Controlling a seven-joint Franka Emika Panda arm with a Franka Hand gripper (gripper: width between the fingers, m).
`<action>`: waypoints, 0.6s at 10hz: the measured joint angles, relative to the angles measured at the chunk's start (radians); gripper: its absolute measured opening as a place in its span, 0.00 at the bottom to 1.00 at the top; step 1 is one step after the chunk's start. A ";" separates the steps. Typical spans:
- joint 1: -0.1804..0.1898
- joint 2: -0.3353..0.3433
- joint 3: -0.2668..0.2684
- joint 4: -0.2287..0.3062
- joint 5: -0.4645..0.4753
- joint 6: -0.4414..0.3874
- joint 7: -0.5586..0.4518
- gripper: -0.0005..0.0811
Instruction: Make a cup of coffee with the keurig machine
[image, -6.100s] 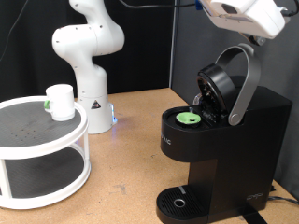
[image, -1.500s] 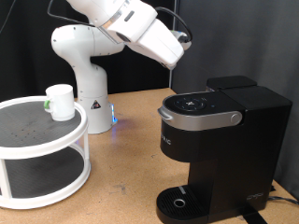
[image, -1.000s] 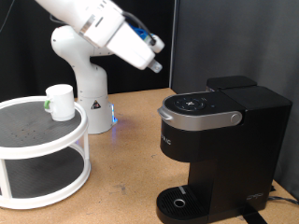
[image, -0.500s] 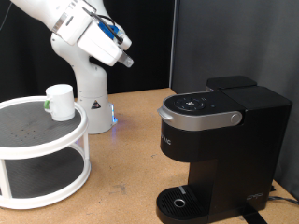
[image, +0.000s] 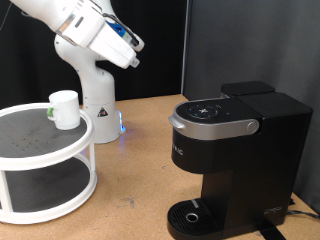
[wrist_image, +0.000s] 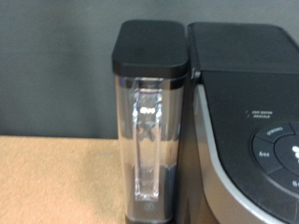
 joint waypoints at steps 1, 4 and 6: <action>-0.001 0.000 -0.004 0.010 -0.021 -0.003 -0.007 0.01; -0.001 0.004 -0.037 0.061 -0.050 -0.066 -0.030 0.01; -0.002 0.011 -0.075 0.109 -0.091 -0.174 -0.060 0.01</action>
